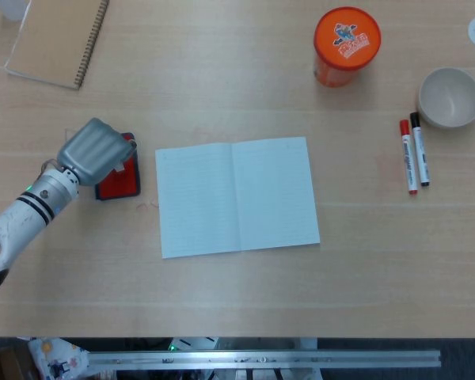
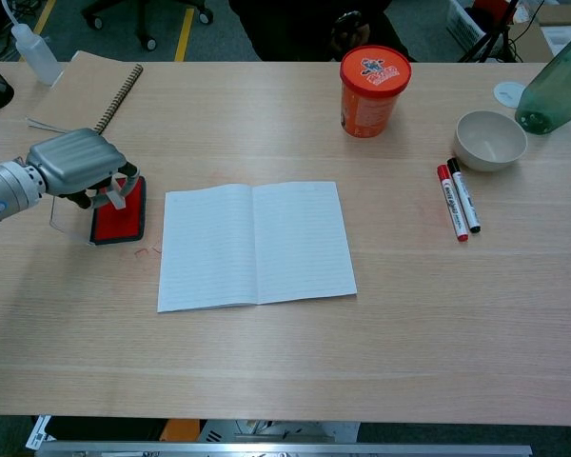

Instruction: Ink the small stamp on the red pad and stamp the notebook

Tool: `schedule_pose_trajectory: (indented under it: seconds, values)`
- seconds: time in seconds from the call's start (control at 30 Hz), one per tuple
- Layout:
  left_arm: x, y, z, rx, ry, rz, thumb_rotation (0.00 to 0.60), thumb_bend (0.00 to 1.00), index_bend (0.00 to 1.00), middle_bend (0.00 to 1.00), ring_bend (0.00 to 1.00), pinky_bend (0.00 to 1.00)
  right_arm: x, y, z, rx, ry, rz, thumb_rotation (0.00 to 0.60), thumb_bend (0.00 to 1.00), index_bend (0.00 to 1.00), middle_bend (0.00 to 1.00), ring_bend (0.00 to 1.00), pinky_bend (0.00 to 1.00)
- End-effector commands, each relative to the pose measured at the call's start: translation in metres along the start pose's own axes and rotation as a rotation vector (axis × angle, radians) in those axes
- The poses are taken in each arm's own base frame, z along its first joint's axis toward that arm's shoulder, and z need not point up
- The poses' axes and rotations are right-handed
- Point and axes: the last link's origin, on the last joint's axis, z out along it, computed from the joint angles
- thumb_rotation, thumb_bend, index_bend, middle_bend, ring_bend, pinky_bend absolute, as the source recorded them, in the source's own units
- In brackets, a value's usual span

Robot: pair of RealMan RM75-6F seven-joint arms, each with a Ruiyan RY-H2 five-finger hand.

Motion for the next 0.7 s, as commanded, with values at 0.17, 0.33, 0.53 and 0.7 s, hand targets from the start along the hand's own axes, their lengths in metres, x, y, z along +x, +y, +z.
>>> schedule_pose_trajectory:
  seconds: [0.17, 0.33, 0.53, 0.7]
  values:
    - [-0.0018, -0.0012, 0.0011, 0.009, -0.015, -0.004, 0.600, 0.34, 0.49, 0.93, 0.86, 0.84, -0.0001, 0.0003, -0.0002, -0.001, 0.000, 0.001, 0.600, 0.20, 0.19, 0.32, 0.28, 0.35]
    - [-0.0025, -0.0019, 0.0020, 0.015, -0.019, -0.005, 0.600, 0.34, 0.48, 0.92, 0.86, 0.84, 0.0001, 0.0005, -0.0005, -0.002, 0.001, 0.001, 0.600, 0.20, 0.19, 0.32, 0.28, 0.35]
    - [-0.0036, -0.0010, 0.0024, 0.012, -0.017, -0.008, 0.600, 0.37, 0.50, 0.93, 0.86, 0.84, 0.0000, 0.0005, -0.0008, -0.003, 0.000, 0.000, 0.600, 0.20, 0.19, 0.32, 0.28, 0.35]
    - [-0.0058, -0.0003, 0.0027, 0.007, -0.014, -0.007, 0.600, 0.37, 0.55, 0.93, 0.87, 0.84, 0.0000, 0.0002, -0.0012, -0.003, -0.001, -0.001, 0.600, 0.20, 0.19, 0.32, 0.28, 0.35]
